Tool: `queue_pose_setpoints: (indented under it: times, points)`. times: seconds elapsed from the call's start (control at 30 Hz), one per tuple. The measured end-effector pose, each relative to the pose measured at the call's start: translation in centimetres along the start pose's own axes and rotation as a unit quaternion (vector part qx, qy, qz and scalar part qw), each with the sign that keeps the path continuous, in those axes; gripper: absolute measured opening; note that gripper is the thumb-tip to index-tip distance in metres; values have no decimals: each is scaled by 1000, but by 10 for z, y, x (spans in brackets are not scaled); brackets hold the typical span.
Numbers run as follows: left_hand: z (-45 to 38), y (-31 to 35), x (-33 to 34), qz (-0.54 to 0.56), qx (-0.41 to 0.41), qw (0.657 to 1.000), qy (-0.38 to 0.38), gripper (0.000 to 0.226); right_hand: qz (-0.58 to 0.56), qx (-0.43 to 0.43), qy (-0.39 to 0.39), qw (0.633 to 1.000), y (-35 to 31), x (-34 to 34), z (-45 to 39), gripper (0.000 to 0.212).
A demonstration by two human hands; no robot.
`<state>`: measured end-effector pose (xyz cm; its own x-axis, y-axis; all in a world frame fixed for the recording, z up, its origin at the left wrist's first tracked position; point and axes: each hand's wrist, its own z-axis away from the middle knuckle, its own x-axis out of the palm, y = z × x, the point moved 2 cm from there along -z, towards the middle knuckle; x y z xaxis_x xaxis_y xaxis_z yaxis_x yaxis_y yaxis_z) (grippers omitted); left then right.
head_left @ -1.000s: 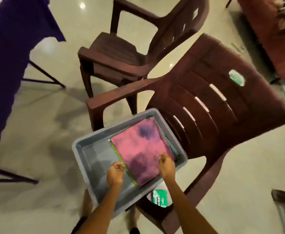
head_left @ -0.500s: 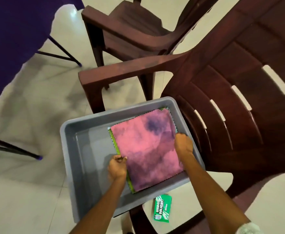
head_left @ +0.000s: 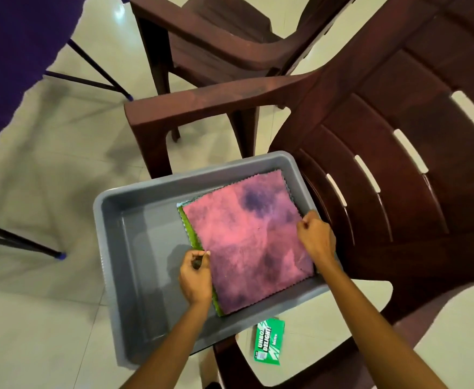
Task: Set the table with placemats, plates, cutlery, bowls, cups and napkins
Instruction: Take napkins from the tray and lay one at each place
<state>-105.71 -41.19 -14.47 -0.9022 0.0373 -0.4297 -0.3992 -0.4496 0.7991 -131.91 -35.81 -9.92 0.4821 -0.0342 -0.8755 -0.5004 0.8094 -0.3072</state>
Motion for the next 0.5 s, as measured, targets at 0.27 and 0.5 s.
queue_pose_setpoints:
  times: [0.27, 0.5]
  points:
    - [16, 32, -32, 75, 42, 996, -28, 28, -329, 89, 28, 940, 20, -18, 30, 12]
    - [32, 57, -107, 113, 77, 989, -56, 20, -442, 86, 52, 892, 13, -52, 66, 31]
